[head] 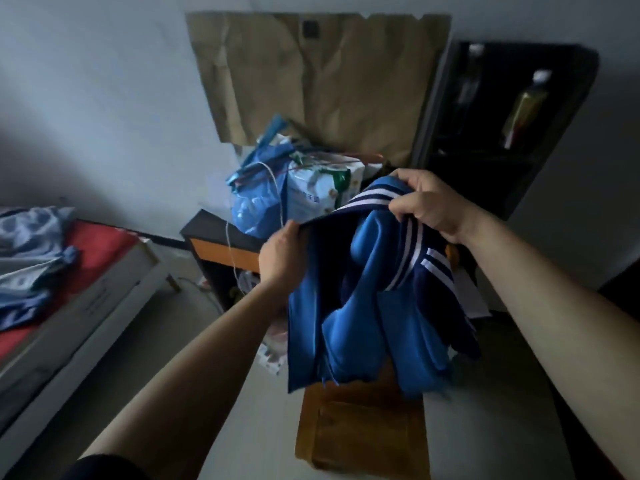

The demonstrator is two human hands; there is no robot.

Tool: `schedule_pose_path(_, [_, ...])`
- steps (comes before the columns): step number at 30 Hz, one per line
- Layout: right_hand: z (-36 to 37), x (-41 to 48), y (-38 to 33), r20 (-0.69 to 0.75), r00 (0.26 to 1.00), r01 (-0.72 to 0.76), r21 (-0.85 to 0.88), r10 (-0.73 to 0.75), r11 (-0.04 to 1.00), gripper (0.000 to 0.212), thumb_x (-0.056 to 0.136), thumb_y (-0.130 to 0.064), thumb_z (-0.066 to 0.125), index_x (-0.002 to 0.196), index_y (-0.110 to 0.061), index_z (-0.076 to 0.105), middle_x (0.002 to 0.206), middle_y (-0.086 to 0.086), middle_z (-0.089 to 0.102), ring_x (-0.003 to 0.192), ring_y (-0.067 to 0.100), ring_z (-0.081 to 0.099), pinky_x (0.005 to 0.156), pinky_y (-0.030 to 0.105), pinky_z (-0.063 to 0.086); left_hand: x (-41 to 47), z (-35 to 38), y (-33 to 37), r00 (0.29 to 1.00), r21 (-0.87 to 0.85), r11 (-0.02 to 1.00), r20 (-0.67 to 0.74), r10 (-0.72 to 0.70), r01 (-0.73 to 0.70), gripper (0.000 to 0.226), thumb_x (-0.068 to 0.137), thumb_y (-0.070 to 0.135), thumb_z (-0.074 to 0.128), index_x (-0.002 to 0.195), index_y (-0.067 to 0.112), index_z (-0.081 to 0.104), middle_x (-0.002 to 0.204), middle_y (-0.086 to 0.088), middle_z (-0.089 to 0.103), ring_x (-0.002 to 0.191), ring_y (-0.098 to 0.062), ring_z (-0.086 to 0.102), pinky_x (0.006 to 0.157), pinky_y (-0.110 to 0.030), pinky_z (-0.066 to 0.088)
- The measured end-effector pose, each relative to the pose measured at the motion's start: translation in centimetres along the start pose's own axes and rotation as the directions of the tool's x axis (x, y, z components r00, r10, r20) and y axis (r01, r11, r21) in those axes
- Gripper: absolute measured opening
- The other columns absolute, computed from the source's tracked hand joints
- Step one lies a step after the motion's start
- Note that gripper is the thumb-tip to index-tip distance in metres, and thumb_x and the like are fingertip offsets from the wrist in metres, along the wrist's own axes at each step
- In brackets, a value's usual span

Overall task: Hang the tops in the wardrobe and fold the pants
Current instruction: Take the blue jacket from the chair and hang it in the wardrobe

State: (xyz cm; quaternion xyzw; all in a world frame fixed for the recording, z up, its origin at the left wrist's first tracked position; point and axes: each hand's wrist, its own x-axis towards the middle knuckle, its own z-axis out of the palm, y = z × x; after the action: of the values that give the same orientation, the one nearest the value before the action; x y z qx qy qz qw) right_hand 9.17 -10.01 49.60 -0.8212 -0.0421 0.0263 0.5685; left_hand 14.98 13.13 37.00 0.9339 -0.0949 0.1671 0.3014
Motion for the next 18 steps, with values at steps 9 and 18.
schedule_pose_path(9, [7.4, 1.7, 4.3, 0.285, 0.932, 0.363, -0.683, -0.226, 0.634, 0.055, 0.075, -0.015, 0.068, 0.124, -0.031, 0.050, 0.122, 0.001, 0.056, 0.111, 0.026, 0.057, 0.084, 0.032, 0.045, -10.2, -13.0, -0.5, 0.726, 0.073, 0.903, -0.623, -0.290, 0.423, 0.025, 0.099, 0.028, 0.038, 0.100, 0.007, 0.051, 0.083, -0.031, 0.065, 0.078, -0.051, 0.059, 0.061, -0.042, 0.033])
schedule_pose_path(18, [25.3, -3.6, 1.9, 0.372, 0.927, 0.316, -0.704, -0.048, 0.636, 0.030, 0.091, -0.007, 0.050, 0.120, -0.010, 0.058, 0.123, 0.020, 0.059, 0.114, 0.039, 0.058, 0.091, 0.042, 0.049, -27.3, -26.5, -0.8, 0.505, 0.182, 0.730, -0.827, -0.249, 0.659, 0.024, 0.093, 0.033, 0.041, 0.090, 0.012, 0.052, 0.075, -0.021, 0.065, 0.073, -0.044, 0.062, 0.060, -0.035, 0.029])
